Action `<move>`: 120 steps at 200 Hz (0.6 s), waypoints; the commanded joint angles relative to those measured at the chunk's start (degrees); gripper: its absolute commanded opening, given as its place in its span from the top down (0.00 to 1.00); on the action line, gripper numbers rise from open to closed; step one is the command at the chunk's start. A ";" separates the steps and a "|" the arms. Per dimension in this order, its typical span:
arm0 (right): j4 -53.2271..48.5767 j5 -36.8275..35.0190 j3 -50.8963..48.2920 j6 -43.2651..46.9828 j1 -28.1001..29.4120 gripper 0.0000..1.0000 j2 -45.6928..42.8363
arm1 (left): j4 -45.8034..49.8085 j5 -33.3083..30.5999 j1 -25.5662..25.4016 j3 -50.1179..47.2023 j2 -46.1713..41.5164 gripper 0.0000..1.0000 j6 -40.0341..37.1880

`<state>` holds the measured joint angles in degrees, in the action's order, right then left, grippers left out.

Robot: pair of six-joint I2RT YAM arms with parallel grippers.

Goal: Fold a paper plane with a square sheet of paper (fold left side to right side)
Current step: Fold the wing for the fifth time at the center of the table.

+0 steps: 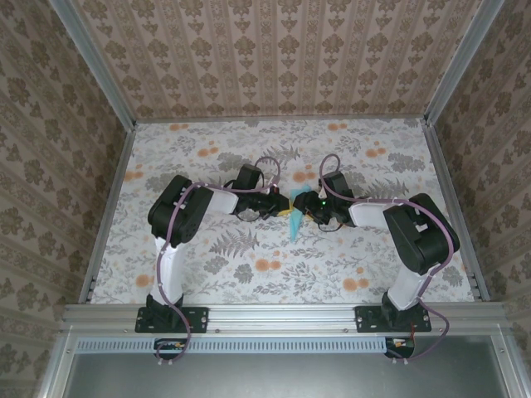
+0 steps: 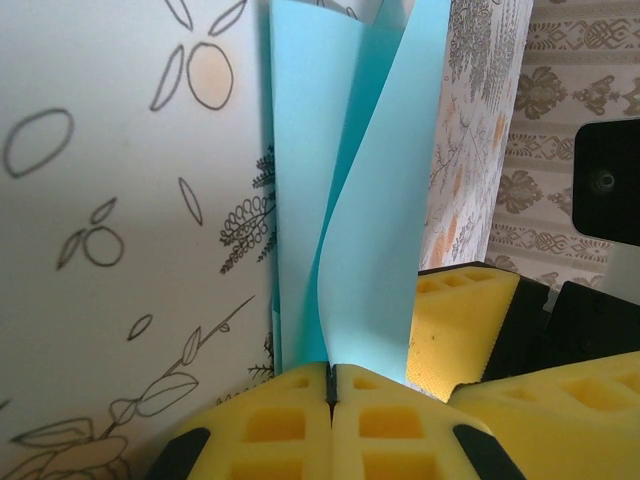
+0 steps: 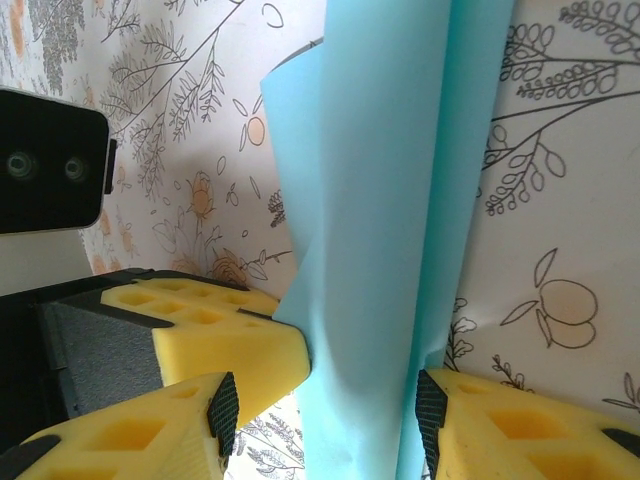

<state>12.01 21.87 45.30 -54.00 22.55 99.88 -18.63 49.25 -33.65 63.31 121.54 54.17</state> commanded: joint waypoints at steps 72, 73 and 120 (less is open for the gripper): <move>-5.85 -1.07 3.45 1.17 0.75 0.47 3.19 | 0.63 -0.22 0.73 1.43 0.73 1.00 -2.56; -6.07 -1.14 3.51 1.17 0.75 0.47 3.21 | 0.62 -0.26 0.76 1.40 0.72 1.00 -2.57; -12.92 -2.71 5.55 2.51 0.87 0.47 5.06 | 0.80 -0.26 1.38 2.16 0.46 1.00 -3.70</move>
<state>5.56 21.37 50.06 -53.10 23.00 102.52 -18.61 49.06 -32.99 63.46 121.56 52.86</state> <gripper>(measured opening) 0.533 0.047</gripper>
